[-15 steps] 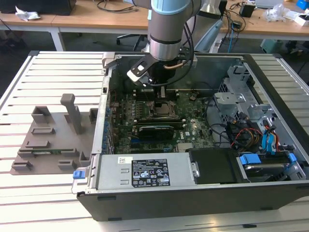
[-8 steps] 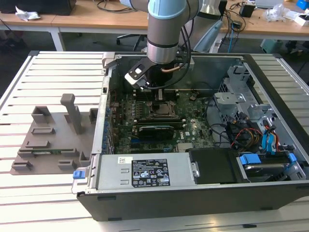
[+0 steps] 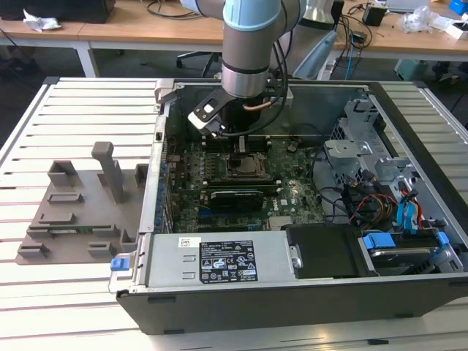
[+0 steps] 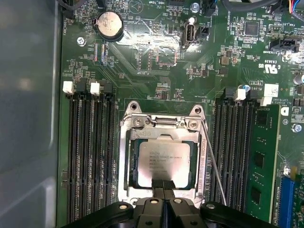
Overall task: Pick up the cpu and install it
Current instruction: 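Close the cpu cover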
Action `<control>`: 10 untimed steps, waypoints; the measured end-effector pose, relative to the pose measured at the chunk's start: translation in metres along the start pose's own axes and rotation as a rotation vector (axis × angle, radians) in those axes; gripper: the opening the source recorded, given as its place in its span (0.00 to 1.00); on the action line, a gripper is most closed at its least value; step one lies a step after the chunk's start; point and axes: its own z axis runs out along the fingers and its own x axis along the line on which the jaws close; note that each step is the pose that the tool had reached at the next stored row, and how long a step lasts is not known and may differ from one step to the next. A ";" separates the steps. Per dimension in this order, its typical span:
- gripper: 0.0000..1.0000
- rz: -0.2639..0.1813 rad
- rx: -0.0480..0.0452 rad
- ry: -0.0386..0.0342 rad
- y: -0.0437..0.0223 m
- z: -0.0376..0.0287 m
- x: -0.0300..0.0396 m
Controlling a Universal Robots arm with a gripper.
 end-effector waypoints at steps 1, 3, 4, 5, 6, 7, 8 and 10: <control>0.11 0.000 0.0000 0.0002 0.0004 0.0001 0.0000; 0.11 0.000 -0.0002 0.0002 0.0024 0.0001 -0.0001; 0.11 0.000 -0.0002 -0.0003 0.0043 0.0001 -0.0001; 0.11 0.000 -0.0003 -0.0004 0.0059 0.0000 -0.0002; 0.11 0.000 -0.0003 -0.0004 0.0075 -0.0002 -0.0003; 0.11 0.000 -0.0005 -0.0001 0.0088 -0.0004 -0.0003; 0.11 0.000 0.0002 -0.0002 0.0103 -0.0018 -0.0004; 0.11 0.000 0.0005 -0.0005 0.0105 -0.0056 -0.0006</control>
